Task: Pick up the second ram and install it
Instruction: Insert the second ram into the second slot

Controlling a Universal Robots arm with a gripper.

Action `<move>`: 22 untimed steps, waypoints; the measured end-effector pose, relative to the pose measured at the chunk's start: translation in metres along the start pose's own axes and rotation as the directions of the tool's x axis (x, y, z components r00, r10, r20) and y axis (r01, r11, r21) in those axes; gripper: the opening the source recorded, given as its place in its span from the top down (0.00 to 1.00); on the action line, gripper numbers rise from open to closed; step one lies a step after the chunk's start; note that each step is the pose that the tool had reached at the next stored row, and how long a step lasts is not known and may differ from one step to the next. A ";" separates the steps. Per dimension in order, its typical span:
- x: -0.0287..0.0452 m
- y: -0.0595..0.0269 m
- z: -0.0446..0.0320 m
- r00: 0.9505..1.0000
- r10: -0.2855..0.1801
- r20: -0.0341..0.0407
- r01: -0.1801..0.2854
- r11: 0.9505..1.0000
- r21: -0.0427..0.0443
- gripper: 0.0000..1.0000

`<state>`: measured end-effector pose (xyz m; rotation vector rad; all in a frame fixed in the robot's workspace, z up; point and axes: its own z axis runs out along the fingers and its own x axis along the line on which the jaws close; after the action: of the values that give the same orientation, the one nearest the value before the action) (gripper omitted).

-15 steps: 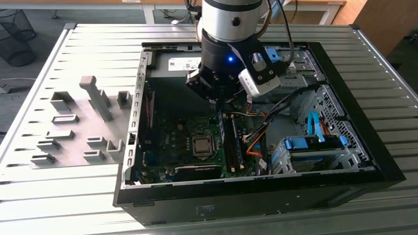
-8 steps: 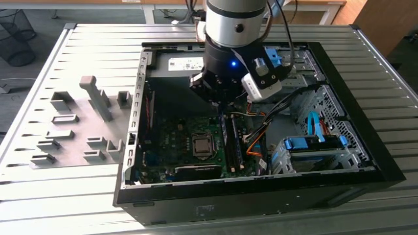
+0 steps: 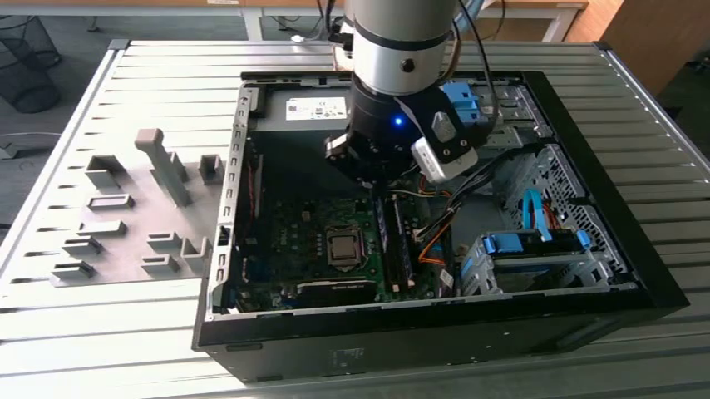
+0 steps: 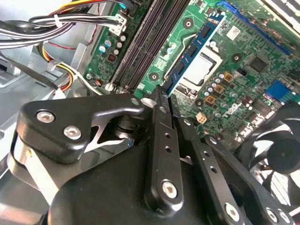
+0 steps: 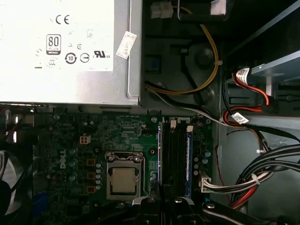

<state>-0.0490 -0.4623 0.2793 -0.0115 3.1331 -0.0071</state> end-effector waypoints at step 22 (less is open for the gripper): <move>-0.0046 -0.0057 0.0268 1.000 0.001 0.000 -0.001 1.000 -0.002 0.86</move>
<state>-0.0442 -0.4681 0.2526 -0.0105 3.1331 -0.0035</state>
